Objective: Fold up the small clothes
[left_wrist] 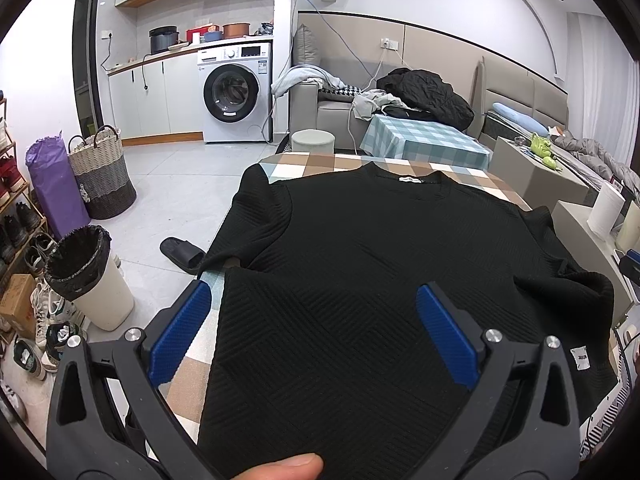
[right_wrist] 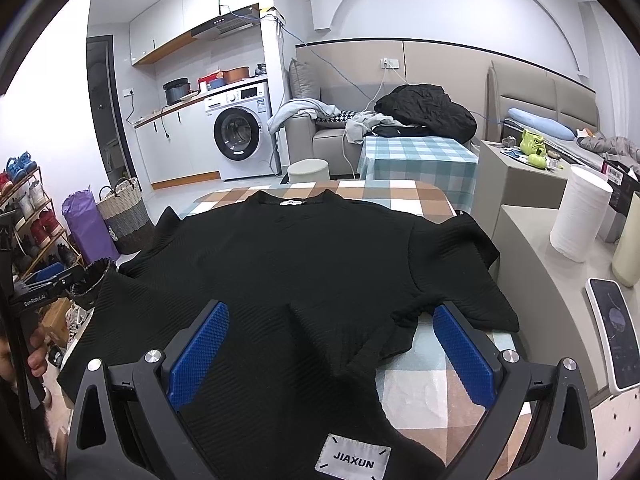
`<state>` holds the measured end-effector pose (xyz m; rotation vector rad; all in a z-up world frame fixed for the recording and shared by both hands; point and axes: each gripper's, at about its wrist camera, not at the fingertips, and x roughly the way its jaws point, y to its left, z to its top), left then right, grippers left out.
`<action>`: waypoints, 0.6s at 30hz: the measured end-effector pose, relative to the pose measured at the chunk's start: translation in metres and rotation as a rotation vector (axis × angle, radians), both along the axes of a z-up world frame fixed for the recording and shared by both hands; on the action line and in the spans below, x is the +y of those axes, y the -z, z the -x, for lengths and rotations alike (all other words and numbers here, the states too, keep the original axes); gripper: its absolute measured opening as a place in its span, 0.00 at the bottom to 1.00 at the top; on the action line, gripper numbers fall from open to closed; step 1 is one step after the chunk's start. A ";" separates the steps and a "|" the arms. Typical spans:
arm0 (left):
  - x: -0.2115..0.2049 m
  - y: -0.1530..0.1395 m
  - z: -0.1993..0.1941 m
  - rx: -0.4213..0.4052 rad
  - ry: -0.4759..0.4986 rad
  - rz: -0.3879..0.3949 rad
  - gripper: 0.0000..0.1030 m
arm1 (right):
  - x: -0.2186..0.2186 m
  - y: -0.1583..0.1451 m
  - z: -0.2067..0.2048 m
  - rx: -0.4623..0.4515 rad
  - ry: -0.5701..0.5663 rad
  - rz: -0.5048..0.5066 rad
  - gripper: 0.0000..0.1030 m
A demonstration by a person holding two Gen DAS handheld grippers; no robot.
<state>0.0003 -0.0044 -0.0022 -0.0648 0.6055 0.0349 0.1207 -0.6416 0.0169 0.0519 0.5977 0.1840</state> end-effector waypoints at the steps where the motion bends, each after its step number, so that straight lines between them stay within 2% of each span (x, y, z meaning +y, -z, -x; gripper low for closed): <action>1: 0.000 0.000 0.000 0.000 0.000 0.000 0.99 | 0.000 0.001 0.000 0.000 0.000 0.000 1.00; 18: 0.000 0.000 0.000 0.001 0.000 -0.001 0.99 | 0.001 0.001 0.001 0.003 0.001 0.001 1.00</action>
